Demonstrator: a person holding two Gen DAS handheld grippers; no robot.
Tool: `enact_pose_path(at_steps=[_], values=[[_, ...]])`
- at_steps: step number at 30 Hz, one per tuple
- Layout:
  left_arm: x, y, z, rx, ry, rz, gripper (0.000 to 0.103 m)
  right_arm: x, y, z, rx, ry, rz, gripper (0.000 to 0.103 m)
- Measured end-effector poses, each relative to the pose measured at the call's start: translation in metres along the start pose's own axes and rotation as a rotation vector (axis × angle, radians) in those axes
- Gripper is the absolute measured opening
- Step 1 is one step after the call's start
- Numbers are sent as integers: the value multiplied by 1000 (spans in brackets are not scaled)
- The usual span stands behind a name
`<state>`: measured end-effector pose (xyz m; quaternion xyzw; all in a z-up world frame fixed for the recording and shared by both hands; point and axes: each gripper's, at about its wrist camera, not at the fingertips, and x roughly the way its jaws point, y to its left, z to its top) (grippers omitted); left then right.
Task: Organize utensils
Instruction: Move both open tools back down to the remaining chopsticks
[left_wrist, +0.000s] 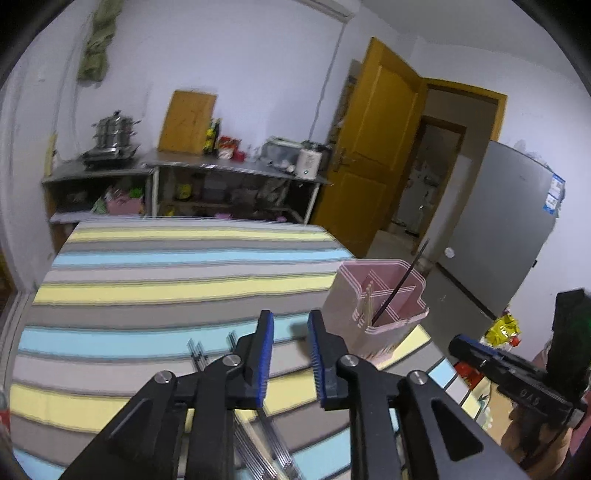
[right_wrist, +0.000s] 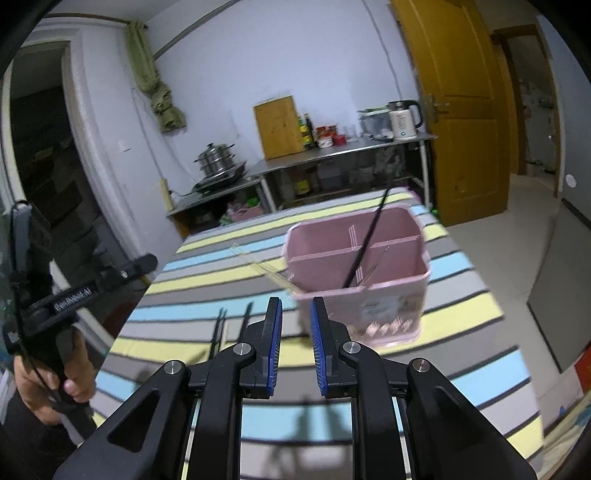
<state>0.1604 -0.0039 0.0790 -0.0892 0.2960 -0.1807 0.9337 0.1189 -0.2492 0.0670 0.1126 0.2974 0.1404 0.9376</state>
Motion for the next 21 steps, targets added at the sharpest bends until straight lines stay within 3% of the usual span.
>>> enact_pose_path(at_steps=[5, 11, 21], values=[[2, 25, -39, -60, 69, 37, 31, 11, 19, -23, -34, 50, 30, 16], [23, 53, -79, -145, 195, 79, 32, 35, 31, -47, -44, 133, 34, 16], [68, 70, -91, -209, 261, 123, 32, 66, 35, -66, -43, 219, 31, 16]])
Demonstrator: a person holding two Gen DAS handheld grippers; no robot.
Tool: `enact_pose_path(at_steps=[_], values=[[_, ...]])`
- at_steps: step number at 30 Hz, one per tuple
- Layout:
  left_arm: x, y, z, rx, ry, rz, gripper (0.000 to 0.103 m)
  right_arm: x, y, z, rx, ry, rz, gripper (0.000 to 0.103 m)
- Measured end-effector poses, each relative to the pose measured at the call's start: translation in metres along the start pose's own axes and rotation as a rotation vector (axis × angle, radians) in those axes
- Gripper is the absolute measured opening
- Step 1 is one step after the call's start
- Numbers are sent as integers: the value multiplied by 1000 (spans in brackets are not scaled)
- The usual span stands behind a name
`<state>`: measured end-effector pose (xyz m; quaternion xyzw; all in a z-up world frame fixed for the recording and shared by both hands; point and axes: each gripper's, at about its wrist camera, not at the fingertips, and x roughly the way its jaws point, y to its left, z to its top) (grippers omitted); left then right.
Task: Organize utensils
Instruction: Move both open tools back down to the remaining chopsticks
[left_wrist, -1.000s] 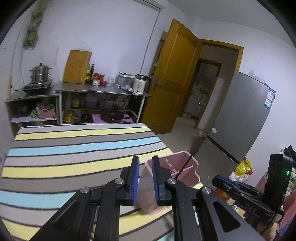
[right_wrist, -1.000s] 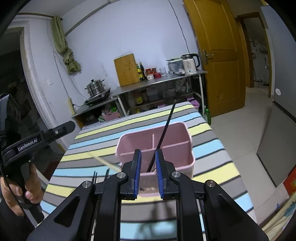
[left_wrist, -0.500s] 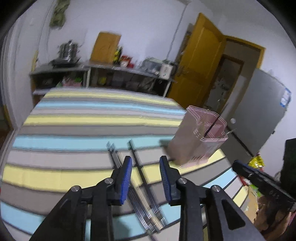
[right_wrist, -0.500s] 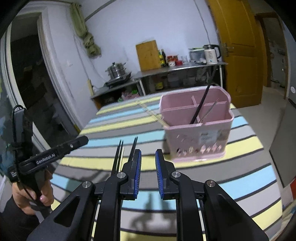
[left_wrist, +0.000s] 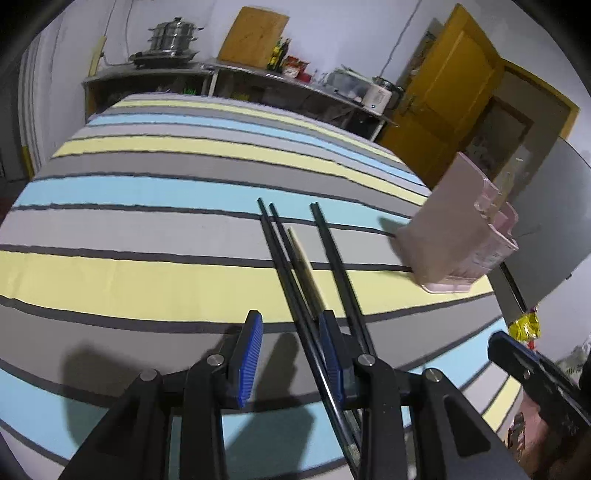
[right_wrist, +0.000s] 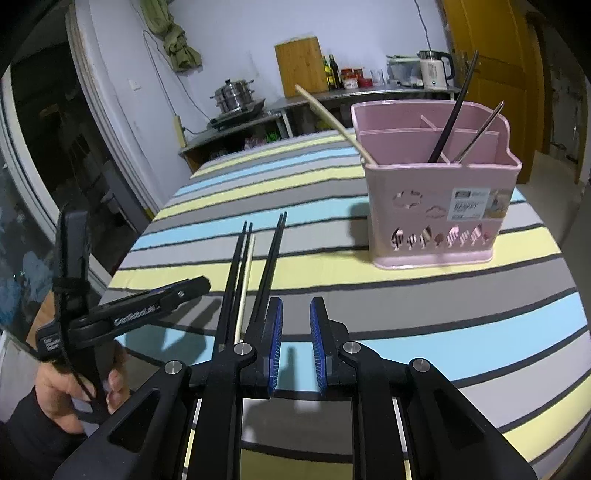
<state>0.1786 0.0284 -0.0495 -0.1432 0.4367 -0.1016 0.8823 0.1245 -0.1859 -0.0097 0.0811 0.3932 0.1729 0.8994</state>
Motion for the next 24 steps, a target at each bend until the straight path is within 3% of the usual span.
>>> enact_pose_path(at_steps=[5, 10, 17, 24], values=[[18, 2, 1, -4, 8, 48, 32, 12, 0, 0, -3, 23, -3, 16], [23, -15, -2, 86, -25, 138, 33, 23, 1, 1, -6, 35, 1, 16], [30, -19, 2, 103, -45, 186, 34, 27, 1, -2, 3, 44, -9, 16], [28, -13, 0, 128, -29, 214, 23, 15, 2, -2, -9, 35, -23, 16]])
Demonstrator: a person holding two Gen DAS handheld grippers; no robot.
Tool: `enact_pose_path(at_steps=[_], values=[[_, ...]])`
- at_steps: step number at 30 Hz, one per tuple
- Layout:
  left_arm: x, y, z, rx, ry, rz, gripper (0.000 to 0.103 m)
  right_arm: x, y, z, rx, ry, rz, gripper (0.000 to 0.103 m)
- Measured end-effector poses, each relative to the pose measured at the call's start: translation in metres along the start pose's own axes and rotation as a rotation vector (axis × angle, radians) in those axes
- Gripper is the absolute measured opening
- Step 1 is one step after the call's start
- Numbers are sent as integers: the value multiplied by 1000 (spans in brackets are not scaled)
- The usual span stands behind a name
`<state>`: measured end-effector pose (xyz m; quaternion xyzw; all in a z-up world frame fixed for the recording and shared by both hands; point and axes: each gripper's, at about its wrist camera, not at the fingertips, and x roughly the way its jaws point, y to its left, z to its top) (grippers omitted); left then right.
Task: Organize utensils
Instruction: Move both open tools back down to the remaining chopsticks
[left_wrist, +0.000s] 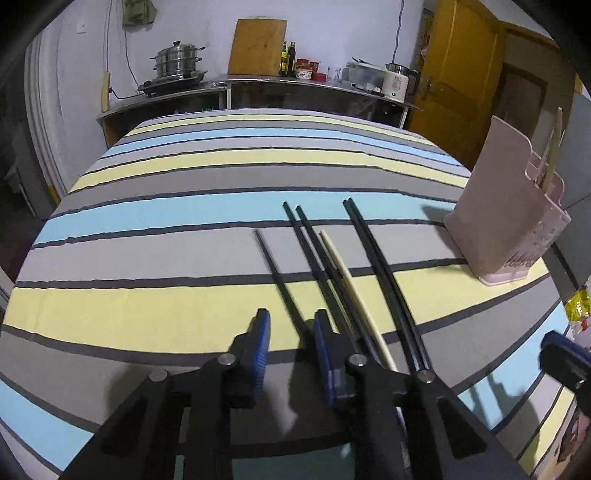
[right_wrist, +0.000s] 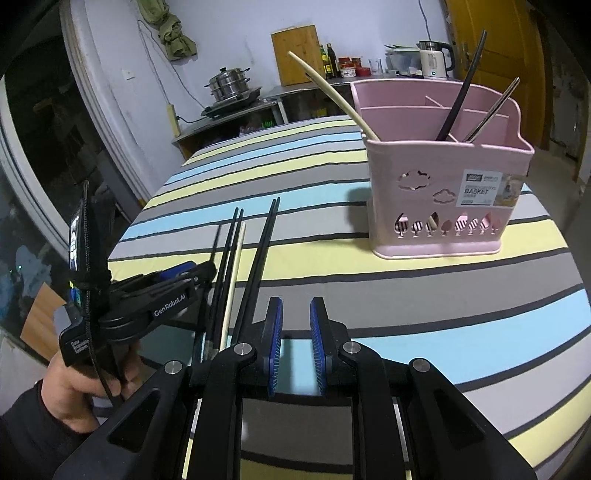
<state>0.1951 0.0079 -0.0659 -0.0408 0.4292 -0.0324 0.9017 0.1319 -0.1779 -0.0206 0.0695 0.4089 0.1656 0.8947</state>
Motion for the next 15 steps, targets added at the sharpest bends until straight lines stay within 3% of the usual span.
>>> enact_pose_path(at_steps=[5, 7, 15], values=[[-2, 7, -2, -5, 5, -26, 22, 0, 1, 1, -4, -5, 4, 16], [-2, 11, 0, 10, 16, -27, 13, 5, 4, 4, -2, 7, 13, 16], [-3, 39, 5, 17, 39, -54, 10, 29, 30, 23, -56, 42, 52, 16]])
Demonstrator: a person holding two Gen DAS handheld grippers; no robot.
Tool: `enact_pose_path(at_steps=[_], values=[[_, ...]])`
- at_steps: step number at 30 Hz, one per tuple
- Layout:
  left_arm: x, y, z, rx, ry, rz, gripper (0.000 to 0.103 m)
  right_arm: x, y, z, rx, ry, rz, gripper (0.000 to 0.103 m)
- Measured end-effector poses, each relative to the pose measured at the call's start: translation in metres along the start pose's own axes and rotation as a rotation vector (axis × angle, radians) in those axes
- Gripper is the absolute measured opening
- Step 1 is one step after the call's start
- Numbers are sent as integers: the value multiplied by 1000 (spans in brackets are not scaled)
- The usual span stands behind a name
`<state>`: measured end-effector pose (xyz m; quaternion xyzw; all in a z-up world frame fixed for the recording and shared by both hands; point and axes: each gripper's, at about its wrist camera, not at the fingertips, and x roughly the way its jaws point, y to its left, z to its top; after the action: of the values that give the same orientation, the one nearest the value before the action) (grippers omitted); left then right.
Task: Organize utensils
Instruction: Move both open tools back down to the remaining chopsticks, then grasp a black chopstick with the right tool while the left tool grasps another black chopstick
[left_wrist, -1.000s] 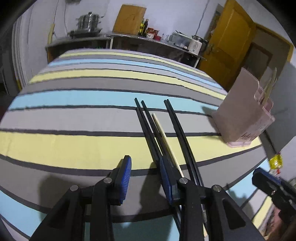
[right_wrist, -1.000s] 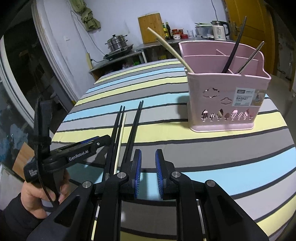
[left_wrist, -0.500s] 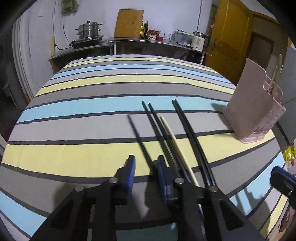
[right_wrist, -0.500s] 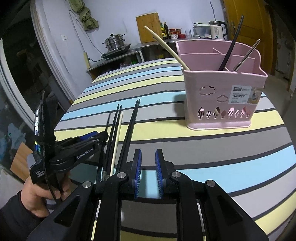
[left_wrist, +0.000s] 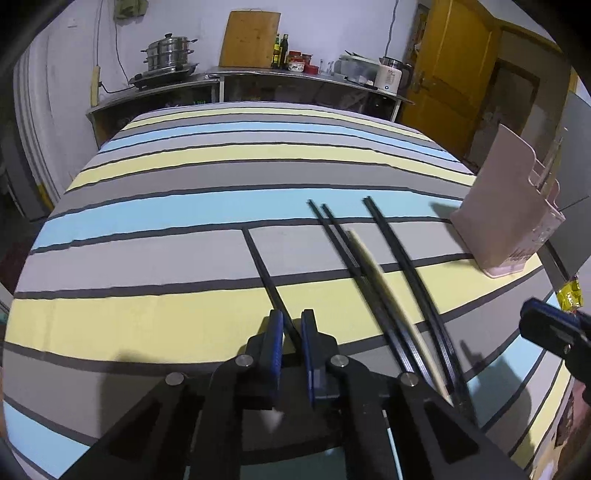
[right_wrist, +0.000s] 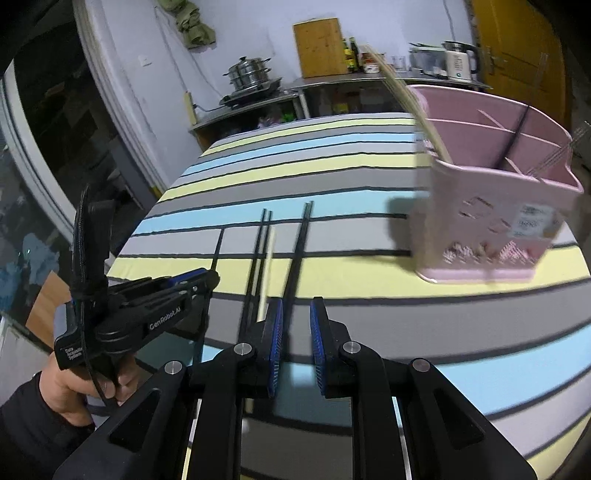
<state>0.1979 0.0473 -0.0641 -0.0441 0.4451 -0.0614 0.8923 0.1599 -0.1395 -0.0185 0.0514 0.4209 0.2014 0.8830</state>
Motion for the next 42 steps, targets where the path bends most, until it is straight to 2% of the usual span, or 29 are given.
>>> enact_pose_path(at_steps=[5, 14, 18, 26, 34, 39, 42], values=[[-6, 30, -1, -40, 4, 11, 9, 22, 16, 12, -33, 30, 27, 16], [-10, 67, 0, -163, 30, -71, 10, 80, 35, 35, -80, 100, 55, 16], [-6, 73, 5, -211, 29, -83, 11, 102, 37, 41, -90, 129, 58, 16], [-1, 71, 10, -189, 21, -63, 11, 121, 43, 47, -106, 146, 66, 16], [1, 72, 11, -196, 14, -64, 11, 125, 39, 47, -102, 164, 23, 16], [5, 67, 17, -168, 24, -33, 11, 128, 46, 49, -149, 174, -18, 16], [7, 62, 19, -133, 26, -7, 11, 130, 47, 50, -163, 173, -43, 8]])
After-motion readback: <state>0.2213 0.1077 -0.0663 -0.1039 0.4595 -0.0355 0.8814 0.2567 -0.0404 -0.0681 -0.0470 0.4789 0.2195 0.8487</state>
